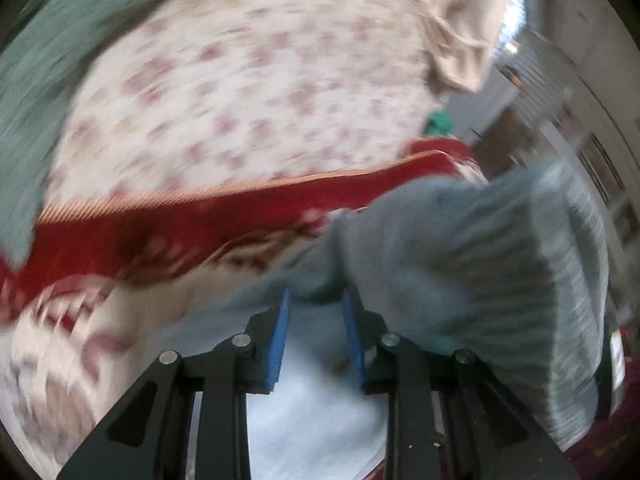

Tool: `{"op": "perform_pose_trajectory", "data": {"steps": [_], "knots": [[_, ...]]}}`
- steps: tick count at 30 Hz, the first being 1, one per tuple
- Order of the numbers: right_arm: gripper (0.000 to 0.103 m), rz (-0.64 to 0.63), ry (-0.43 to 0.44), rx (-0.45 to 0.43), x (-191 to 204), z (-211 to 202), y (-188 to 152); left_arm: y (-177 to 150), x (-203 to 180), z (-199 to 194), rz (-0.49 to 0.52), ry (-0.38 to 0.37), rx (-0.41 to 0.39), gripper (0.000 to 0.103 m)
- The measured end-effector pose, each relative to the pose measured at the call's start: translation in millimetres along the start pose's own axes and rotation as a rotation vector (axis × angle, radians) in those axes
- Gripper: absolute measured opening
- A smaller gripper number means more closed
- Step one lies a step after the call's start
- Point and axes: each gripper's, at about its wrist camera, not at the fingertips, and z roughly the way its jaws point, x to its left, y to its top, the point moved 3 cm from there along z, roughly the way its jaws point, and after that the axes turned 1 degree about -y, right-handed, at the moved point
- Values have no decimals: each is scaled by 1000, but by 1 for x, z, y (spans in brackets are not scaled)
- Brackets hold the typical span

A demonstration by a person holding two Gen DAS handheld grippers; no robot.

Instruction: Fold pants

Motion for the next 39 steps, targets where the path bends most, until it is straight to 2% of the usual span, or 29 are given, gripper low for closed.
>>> {"op": "perform_pose_trajectory", "data": {"steps": [2,4,5,6,7,9,10,14,17,22,23,25,27,29,30,33,35,39], "knots": [[36,-91,-66,58,20,25,-9,-19,29,-13,-83,37,-24,25],[50,-144,-92,95,35,42,-17,-33,51,-26,-150,52,-50,25],[65,-179,-107,103,45,49,-23,-41,59,-32,-176,68,-58,25],[72,-208,-139,93,52,51,-24,-46,64,-34,-188,83,-61,26],[72,-260,-191,80,60,55,-26,-51,64,-37,-194,91,-62,28],[72,-288,-212,81,61,55,-27,-55,59,-42,-178,100,-62,29],[72,-272,-197,85,58,52,-26,-54,51,-44,-158,107,-66,29],[77,-153,-49,84,44,24,-17,-46,26,-50,-148,87,-108,32],[77,-79,17,17,31,-9,-14,-39,4,-56,-159,45,-143,43],[77,185,199,-9,-8,-27,-11,-25,-26,-67,-115,2,-193,66],[77,216,237,-20,-12,-30,-13,-23,-29,-71,-115,-3,-205,66],[77,251,255,-42,-19,-39,-13,-19,-34,-76,-116,21,-221,67],[77,289,272,-112,-32,-55,-11,-16,-41,-79,-122,24,-231,71],[77,346,238,-164,-52,-68,-10,-15,-51,-77,-128,17,-231,76],[77,384,190,-169,-66,-71,-12,-14,-57,-74,-128,9,-230,79],[77,509,5,-141,-115,-67,-25,-10,-78,-55,-125,-4,-211,81],[77,593,-97,-103,-143,-58,-36,-6,-90,-37,-106,21,-198,82],[77,651,-124,-48,-162,-32,-44,-3,-93,3,-135,84,-159,83]]}}
